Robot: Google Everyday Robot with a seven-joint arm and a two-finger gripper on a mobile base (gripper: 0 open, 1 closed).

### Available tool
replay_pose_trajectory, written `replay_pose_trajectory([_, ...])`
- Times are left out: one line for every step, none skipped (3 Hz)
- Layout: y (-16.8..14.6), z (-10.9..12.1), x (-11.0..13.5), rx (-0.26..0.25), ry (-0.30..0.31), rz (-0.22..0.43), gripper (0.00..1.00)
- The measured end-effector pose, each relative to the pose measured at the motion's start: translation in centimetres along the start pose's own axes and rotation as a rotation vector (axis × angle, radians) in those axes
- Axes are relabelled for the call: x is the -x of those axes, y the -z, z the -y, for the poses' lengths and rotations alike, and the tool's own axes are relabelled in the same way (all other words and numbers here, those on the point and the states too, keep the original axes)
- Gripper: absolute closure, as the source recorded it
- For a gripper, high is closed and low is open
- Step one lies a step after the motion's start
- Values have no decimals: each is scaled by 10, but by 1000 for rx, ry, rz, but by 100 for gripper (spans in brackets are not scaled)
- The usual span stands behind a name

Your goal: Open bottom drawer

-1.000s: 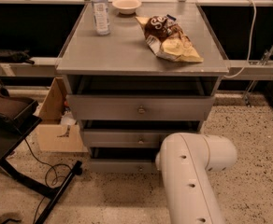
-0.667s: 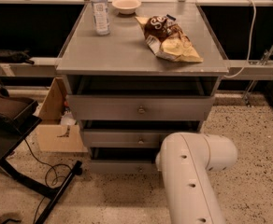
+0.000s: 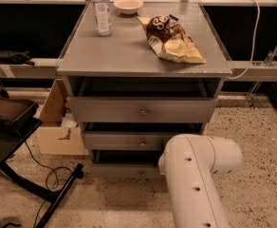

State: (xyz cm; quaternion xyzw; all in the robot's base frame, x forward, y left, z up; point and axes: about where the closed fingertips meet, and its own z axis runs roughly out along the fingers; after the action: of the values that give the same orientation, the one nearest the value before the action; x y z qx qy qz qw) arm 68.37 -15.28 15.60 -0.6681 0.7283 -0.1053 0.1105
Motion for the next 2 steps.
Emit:
replay_pose_trajectory([2, -5, -2, 12, -1, -2, 100])
replay_pose_trajectory([6, -9, -3, 24, -10, -4, 100])
